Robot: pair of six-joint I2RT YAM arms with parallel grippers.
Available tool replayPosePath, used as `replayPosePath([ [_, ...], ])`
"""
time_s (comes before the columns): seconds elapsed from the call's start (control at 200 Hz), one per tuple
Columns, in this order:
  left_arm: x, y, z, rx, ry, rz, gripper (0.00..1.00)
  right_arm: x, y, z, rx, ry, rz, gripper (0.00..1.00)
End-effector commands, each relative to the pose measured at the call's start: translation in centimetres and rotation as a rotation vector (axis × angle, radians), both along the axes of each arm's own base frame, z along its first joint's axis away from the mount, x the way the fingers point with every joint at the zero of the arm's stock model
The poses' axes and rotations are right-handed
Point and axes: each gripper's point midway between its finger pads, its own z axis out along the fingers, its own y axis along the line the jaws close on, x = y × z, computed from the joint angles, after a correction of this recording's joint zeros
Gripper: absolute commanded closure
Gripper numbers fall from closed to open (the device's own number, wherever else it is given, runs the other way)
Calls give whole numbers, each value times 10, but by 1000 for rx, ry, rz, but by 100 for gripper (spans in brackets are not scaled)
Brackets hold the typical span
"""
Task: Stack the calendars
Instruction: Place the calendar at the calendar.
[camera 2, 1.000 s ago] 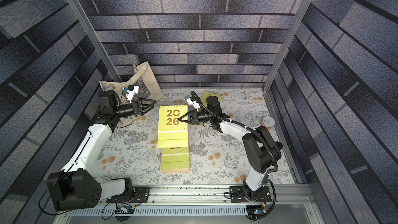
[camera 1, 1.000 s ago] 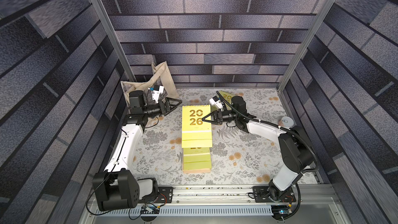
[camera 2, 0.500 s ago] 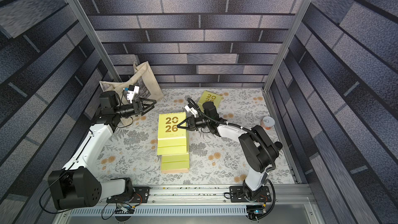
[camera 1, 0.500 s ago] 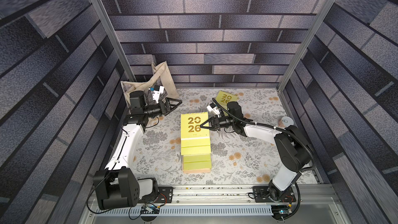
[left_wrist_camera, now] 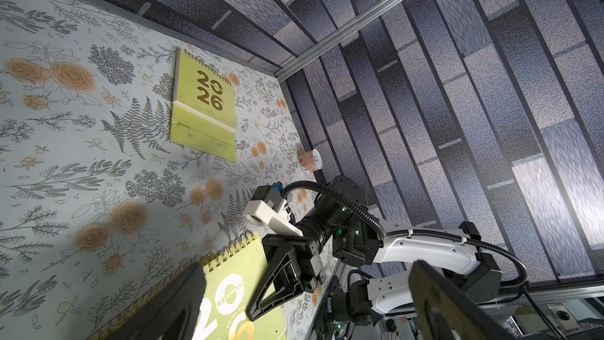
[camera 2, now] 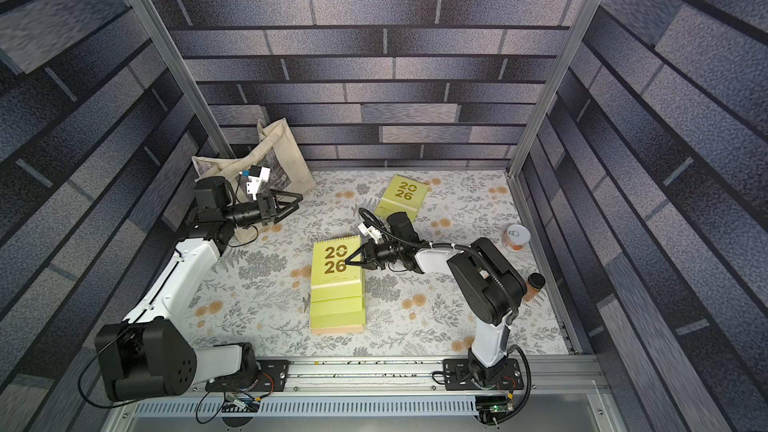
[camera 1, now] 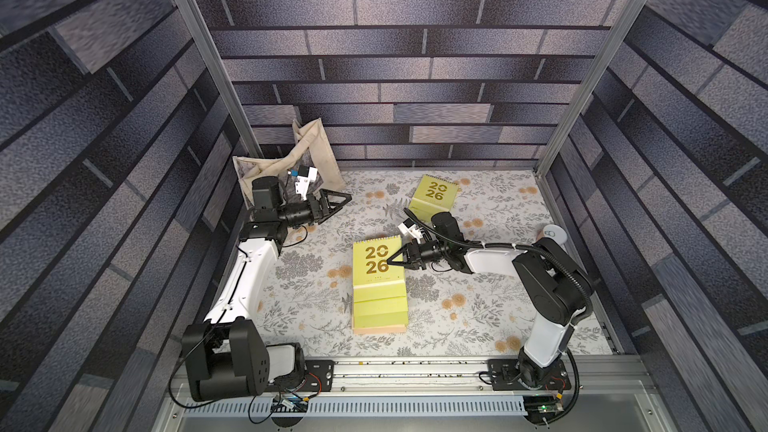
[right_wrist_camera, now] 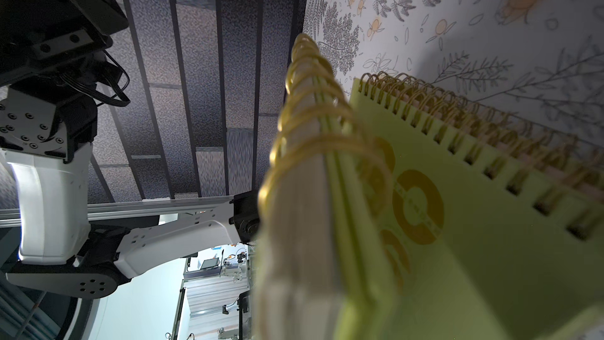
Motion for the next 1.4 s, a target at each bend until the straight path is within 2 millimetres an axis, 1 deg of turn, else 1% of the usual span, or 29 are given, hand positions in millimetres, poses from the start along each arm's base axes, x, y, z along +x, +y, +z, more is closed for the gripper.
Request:
replayPosePath([
  [0.0,-1,-1,-3,-12,2,-16,0,-4,5,0,21,-41,21,100],
  [0.24,0,-1,-5,-13,5,-19,0,-4,3,-16,-12,-13,11,100],
  [0.471,0,-1,-6,-15,5,-22,0,-4,2,-25,-46,11,1,100],
  [0.776,1,-1,-7,-17,9,-22,0,-5,2,-29,-68,26,5,100],
  [0.922,2,-1,-7,-18,11,-21,0,-7,0,-33,-95,26,5,95],
  [1.137,2,-3,-8,-19,15,-24,0,-7,-2,-32,-152,-10,10,85],
  [1.272,2,-3,-7,-18,13,-24,0,-7,-3,-31,-176,-17,13,82],
  [1.393,2,-4,-7,-18,13,-23,0,-8,-5,-34,-207,-15,13,78],
])
